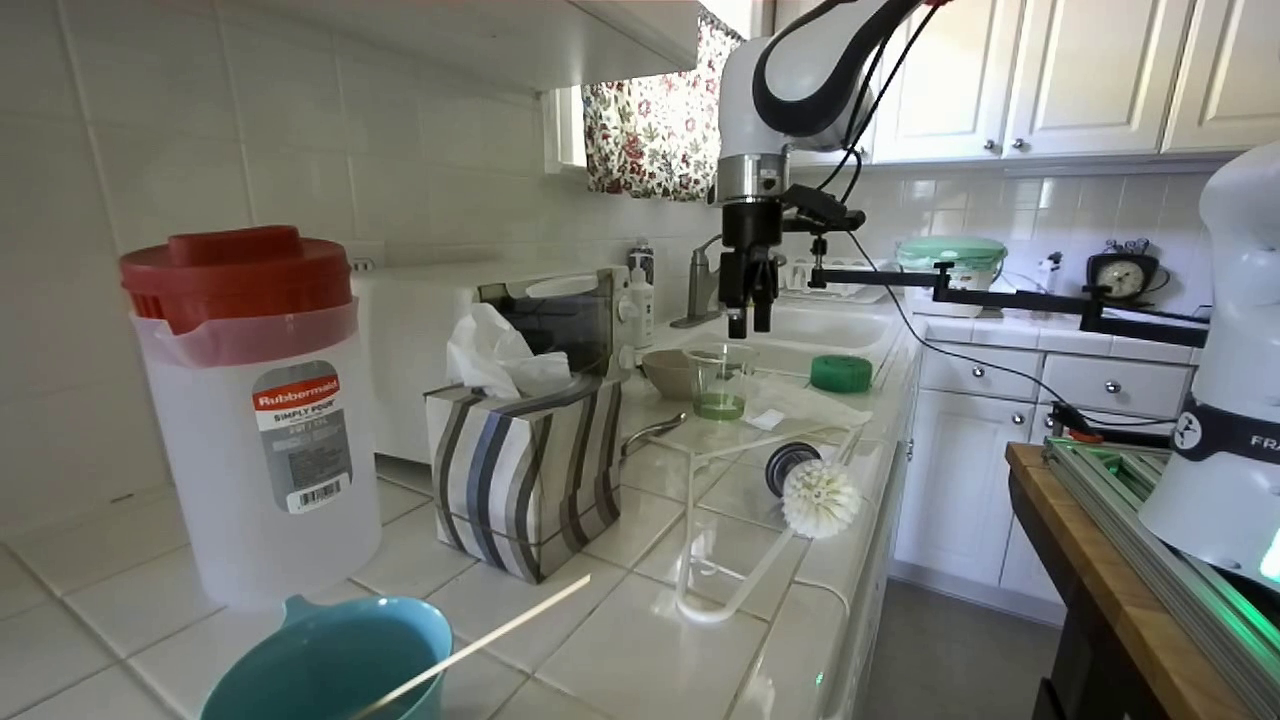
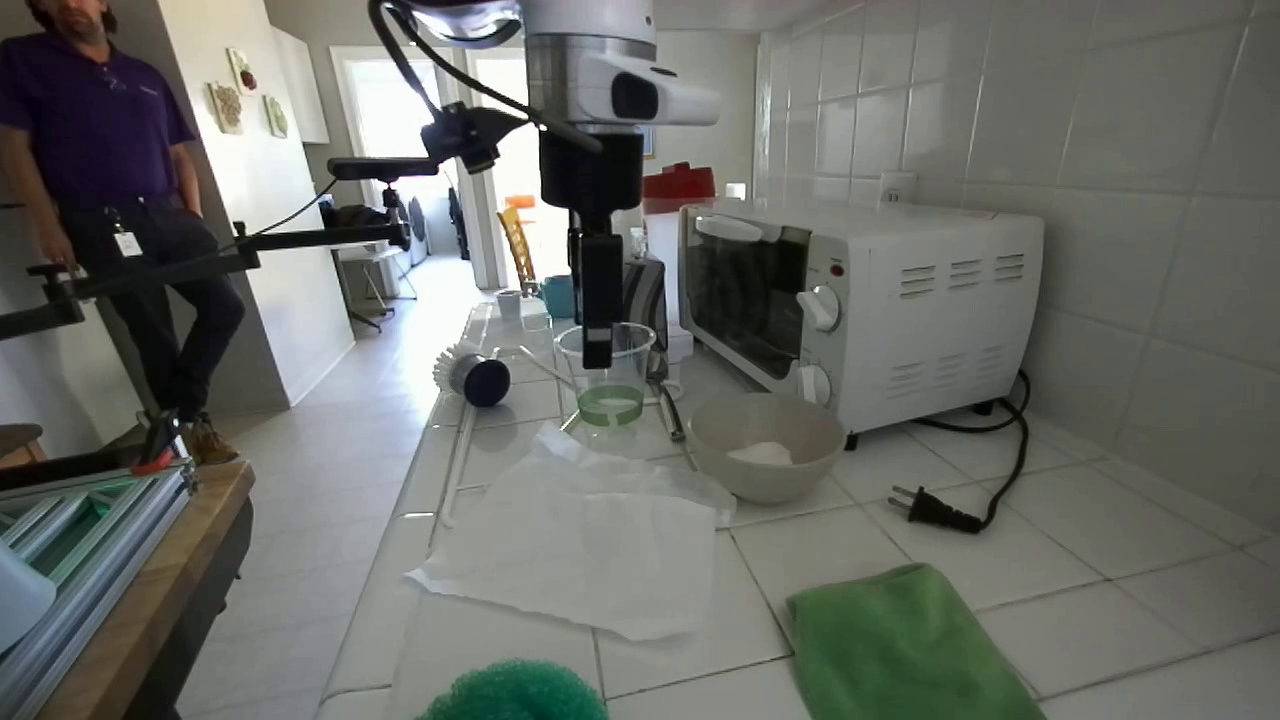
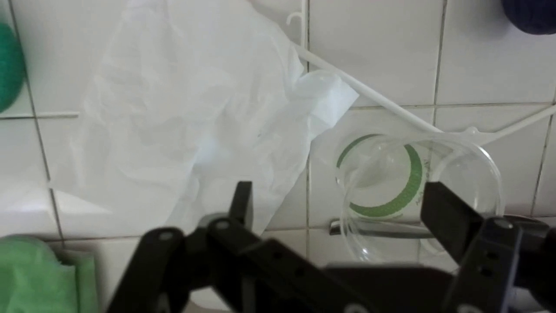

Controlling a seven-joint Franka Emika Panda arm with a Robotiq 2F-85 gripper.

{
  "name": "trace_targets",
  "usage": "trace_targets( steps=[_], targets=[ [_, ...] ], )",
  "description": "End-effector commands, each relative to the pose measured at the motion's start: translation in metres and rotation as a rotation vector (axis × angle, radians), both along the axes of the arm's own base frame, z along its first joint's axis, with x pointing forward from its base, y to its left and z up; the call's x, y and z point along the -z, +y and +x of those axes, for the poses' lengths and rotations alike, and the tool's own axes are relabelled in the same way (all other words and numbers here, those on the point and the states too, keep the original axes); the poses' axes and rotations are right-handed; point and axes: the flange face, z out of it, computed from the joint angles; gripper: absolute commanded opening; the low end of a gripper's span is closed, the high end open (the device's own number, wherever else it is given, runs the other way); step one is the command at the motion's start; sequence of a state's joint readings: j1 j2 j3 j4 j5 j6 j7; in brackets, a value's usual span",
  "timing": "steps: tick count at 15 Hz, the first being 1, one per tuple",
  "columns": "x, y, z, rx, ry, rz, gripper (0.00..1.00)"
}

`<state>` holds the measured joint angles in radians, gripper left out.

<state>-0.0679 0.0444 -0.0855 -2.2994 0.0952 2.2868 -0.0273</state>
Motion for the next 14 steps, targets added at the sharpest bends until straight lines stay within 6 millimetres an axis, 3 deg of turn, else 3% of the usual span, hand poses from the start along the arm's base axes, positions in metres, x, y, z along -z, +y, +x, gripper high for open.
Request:
trace_targets(
  steps=[1,12,13,14],
  targets=[
    [0.007,-0.006,0.003,-0.042,-0.029,-0.036,1.00],
    [0.020,-0.003,0.016,-0.059,-0.103,-0.021,1.00],
    [0.021,-0.002,0.016,-0.062,-0.100,-0.020,0.97],
    [0.022,-0.002,0.015,-0.064,-0.097,-0.019,0.78]
  ],
)
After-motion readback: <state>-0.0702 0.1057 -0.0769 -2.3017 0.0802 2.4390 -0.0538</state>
